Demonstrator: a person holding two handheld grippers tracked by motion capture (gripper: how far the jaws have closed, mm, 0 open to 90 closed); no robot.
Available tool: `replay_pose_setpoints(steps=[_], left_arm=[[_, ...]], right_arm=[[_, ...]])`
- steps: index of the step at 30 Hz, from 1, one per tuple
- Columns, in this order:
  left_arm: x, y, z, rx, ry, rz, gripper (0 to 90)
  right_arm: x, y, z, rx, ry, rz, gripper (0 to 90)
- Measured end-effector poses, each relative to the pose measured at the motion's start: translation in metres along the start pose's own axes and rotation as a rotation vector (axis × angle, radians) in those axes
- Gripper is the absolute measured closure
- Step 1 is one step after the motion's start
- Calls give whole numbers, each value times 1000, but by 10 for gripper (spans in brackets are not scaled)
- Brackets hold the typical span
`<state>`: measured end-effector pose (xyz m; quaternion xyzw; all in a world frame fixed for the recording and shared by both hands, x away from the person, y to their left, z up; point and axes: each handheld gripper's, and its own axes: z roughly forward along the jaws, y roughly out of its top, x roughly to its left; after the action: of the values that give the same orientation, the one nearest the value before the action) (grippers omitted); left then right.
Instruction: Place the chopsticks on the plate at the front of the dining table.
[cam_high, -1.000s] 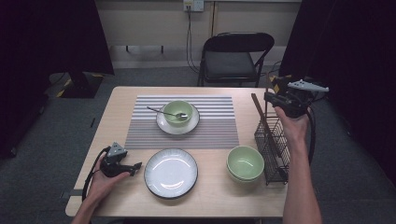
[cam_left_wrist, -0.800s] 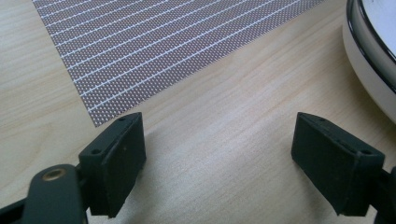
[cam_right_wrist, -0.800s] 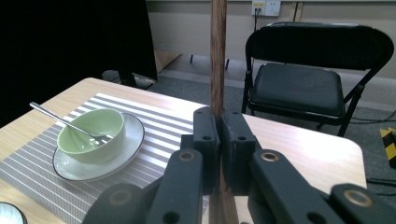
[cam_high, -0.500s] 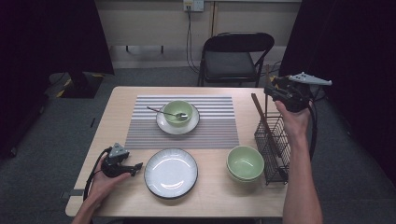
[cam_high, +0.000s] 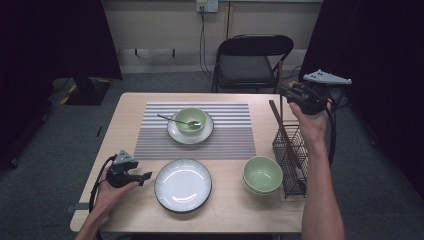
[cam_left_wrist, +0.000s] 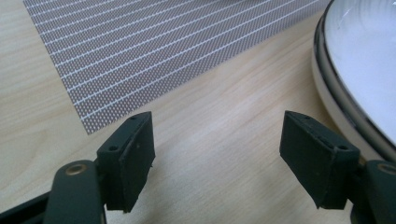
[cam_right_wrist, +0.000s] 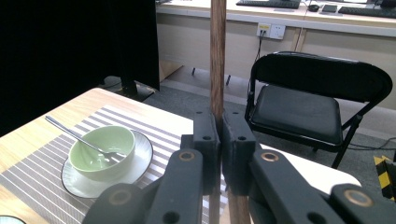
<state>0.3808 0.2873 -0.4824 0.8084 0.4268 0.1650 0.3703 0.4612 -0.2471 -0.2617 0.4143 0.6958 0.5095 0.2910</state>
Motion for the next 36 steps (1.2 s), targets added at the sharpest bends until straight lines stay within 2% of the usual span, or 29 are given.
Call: replay_pose_setpoints(steps=[2,3,4,11,17,19,23,26,33,36], left_arm=[[-1,2,-1,-8,-2,3,266],[-1,4,-3,-5,-5,18,266],[-2,5,-3,-13,-7,4,266],[-4,10,-5,-21,-42,20,289],[-7,18,-7,-57,-71,1,298],[-9,20,-8,-56,-65,2,309],[-12,24,-8,-79,-95,-14,307],[-15,28,-7,-79,-120,-1,308],[-25,44,-9,-134,-187,-2,316],[-31,50,-7,-125,-173,27,310]], right_arm=[[3,2,1,-3,11,-2,856],[4,2,2,-2,14,-3,856],[6,2,3,-3,23,-1,855],[15,-3,11,-14,73,29,855],[23,-7,16,-21,119,50,855],[26,-7,17,-25,134,56,855],[34,-8,21,-21,158,66,855],[41,-7,25,-21,176,68,856],[58,-5,33,-16,226,67,855],[67,-3,36,-22,251,82,856]])
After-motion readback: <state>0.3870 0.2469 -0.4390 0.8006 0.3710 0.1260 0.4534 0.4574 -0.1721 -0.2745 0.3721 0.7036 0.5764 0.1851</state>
